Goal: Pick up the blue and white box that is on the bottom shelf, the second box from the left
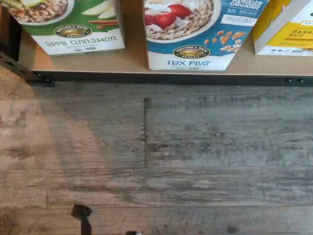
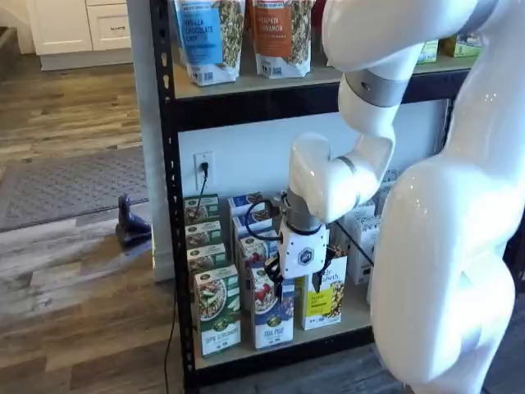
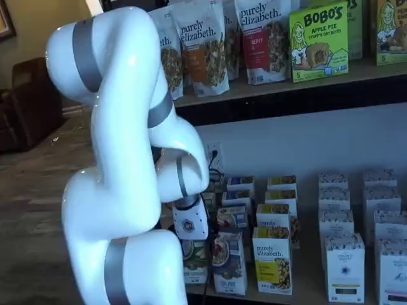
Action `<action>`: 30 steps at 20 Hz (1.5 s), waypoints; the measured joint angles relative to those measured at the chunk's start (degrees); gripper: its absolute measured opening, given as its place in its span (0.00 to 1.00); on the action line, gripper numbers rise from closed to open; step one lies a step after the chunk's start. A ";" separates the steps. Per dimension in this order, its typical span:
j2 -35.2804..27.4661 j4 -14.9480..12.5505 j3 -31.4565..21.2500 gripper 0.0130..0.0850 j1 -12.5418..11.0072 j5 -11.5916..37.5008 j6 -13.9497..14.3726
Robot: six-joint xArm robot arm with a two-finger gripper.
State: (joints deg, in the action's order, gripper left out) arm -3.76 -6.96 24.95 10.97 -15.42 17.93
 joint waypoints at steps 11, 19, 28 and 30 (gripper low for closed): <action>-7.99 0.13 8.01 1.00 -1.52 0.20 -1.64; -19.66 4.82 18.71 1.00 -3.54 0.92 -8.21; -30.48 3.85 29.90 1.00 -4.13 0.67 -7.87; -31.85 3.00 31.80 1.00 -4.28 0.15 -7.22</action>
State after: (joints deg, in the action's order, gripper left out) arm -35.61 -3.95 56.75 6.69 -15.27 10.72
